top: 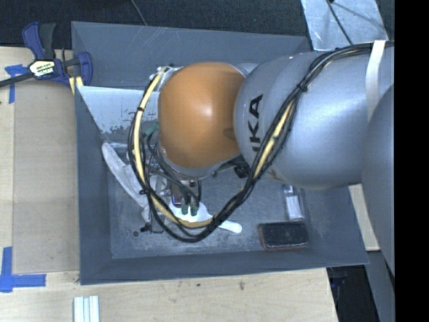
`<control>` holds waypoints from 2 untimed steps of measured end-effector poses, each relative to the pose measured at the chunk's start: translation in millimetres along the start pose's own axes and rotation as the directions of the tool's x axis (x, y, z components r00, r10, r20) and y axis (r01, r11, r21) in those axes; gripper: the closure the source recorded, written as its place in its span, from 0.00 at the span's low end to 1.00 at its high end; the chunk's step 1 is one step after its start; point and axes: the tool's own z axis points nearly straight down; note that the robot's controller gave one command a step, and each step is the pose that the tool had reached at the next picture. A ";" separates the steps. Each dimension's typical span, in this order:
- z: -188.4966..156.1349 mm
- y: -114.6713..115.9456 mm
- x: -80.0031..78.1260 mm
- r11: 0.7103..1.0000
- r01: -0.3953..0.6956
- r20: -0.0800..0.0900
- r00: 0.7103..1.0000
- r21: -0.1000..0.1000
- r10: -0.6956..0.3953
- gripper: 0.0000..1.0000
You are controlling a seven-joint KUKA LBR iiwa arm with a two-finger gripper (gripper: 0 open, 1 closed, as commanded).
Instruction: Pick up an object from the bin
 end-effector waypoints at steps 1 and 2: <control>46.5 -31.1 -37.1 1.000 -0.005 0.007 1.000 -0.003 0.005 0.00; 91.5 -72.2 -47.0 0.997 0.075 0.001 0.997 0.001 -0.075 0.00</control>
Offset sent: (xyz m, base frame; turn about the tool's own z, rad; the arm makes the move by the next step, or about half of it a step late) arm 0.0483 -0.0880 -0.1069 -0.1022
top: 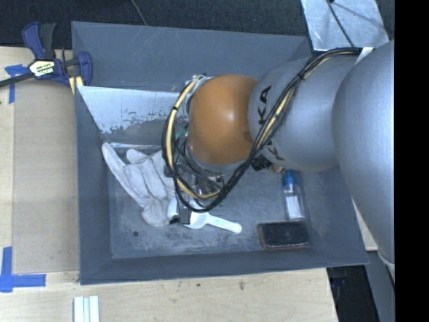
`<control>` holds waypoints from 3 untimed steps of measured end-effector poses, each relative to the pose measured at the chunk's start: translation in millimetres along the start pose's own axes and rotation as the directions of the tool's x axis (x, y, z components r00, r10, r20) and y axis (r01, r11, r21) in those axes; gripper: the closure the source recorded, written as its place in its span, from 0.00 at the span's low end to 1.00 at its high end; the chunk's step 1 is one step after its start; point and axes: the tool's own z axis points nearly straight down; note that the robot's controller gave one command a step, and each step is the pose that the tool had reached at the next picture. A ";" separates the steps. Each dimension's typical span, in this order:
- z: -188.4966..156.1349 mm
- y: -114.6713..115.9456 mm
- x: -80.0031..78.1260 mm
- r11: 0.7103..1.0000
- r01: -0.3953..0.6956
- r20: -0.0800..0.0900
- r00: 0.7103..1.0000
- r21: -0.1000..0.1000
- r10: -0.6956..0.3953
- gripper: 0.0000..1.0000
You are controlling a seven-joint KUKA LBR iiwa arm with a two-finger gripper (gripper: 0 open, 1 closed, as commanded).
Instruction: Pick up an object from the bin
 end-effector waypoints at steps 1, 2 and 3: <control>33.5 -17.8 -23.4 0.999 0.034 0.003 0.999 0.000 -0.034 0.00; 56.2 -43.9 -11.3 1.000 -0.004 0.003 1.000 -0.002 0.004 1.00; 56.2 -43.9 -11.3 1.000 -0.004 0.003 1.000 -0.002 0.004 1.00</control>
Offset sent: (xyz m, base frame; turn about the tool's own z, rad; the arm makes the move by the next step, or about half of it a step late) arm 0.0126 -0.0429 -0.0583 0.0020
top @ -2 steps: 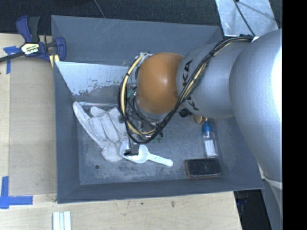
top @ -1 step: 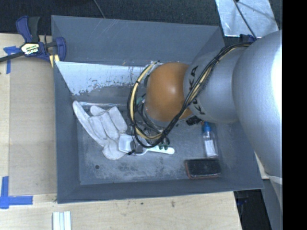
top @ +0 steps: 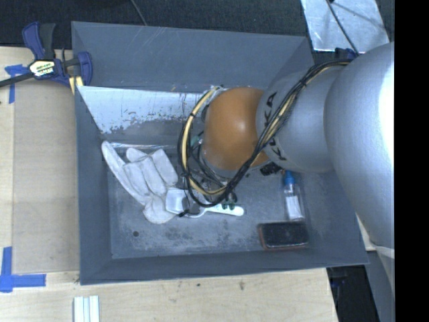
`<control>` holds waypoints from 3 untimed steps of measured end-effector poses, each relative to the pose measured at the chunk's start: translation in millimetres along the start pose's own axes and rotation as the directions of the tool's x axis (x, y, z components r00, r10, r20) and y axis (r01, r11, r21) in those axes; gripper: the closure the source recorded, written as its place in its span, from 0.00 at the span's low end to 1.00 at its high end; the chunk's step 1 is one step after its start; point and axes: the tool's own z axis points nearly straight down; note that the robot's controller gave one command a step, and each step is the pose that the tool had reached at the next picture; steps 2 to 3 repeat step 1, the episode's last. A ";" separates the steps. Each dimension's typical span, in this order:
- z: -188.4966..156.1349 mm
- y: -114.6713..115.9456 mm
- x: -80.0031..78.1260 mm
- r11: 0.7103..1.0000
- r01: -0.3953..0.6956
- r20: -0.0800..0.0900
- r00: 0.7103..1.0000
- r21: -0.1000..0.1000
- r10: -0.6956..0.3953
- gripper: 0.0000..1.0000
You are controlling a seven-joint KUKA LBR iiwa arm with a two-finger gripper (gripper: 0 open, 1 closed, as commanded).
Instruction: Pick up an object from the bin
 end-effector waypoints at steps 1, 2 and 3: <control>-148.9 -23.4 -13.6 0.999 0.042 -0.003 0.999 0.001 -0.042 1.00; -148.9 -23.4 -13.6 0.999 0.042 -0.003 0.999 0.001 -0.042 1.00; -148.9 -23.4 -13.6 0.999 0.042 -0.003 0.999 0.001 -0.042 1.00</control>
Offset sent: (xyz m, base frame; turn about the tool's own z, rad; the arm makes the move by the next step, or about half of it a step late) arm 0.0000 0.0000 0.0000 0.0000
